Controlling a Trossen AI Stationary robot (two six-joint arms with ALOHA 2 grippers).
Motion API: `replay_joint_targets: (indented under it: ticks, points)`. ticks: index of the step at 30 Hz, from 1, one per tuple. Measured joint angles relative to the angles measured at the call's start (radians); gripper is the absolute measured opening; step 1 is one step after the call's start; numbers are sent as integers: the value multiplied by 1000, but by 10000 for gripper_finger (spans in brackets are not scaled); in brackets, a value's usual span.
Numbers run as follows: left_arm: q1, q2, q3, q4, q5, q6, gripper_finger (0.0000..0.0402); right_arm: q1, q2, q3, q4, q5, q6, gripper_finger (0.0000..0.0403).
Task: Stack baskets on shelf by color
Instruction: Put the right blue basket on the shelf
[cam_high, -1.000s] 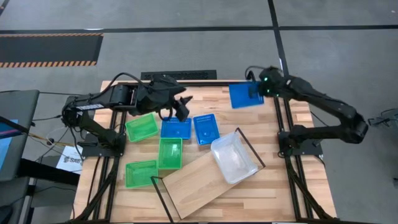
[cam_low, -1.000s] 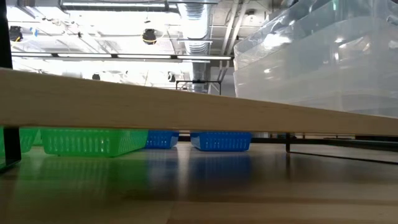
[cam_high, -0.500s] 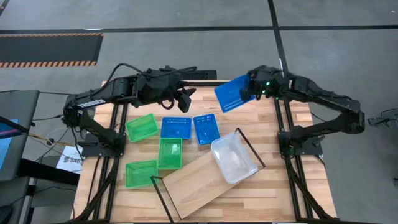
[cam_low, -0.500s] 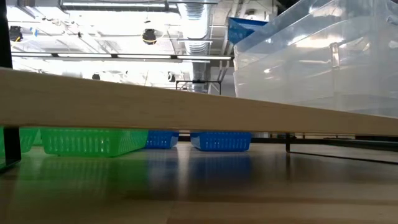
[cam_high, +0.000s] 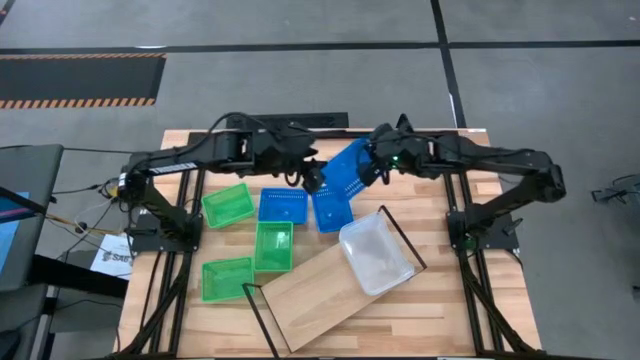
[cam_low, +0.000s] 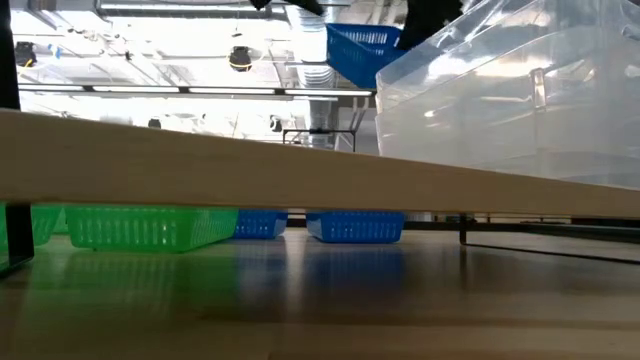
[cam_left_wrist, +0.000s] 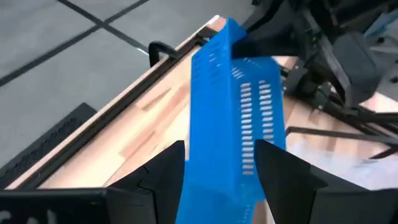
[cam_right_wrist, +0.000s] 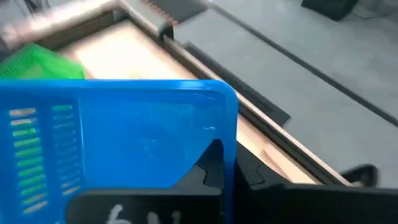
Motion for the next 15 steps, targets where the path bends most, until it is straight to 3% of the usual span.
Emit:
replay_joint_targets:
  ticks: [15]
  points:
    - [-2, 86, 0, -40, 21, 9, 180, 45, 108, 100, -5, -8, -31, 14]
